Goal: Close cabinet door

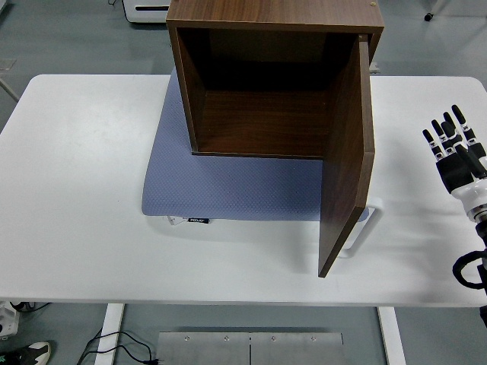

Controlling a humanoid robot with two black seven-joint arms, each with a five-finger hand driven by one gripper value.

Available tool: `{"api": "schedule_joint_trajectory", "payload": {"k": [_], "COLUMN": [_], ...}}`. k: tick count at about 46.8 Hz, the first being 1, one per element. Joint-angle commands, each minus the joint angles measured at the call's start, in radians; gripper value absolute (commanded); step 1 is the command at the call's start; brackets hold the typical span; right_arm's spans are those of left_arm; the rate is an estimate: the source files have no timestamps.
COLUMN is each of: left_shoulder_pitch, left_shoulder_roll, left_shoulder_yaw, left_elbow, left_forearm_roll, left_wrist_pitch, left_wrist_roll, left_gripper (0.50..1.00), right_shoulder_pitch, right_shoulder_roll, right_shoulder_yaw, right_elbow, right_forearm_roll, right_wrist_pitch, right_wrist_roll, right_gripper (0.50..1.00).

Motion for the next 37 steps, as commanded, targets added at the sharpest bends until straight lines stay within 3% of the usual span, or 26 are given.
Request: {"api": "schedule_joint_trajectory", "payload": {"k": [1, 37], "left_shoulder_pitch": [0.0, 0.014], "left_shoulder_roll": [0.0, 0.0], "left_shoulder_yaw": [0.0, 0.0], "left_elbow": [0.0, 0.0], "left_forearm_roll": [0.0, 0.0], "left_wrist_pitch": [-0.001, 0.001], "left_wrist_roll": [-0.001, 0.001], "left_gripper": [1.0, 1.0], "right_shoulder_pitch": [0.0, 0.0], "right_shoulder_roll": [0.0, 0.0], "right_shoulder_yaw": [0.0, 0.002], "right_elbow": [0.0, 0.0], "right_forearm_roll": [0.0, 0.0], "right_wrist_pitch": [0.0, 0.0], "right_wrist_roll": [0.0, 0.0], "right_gripper": [1.0, 1.0]}}
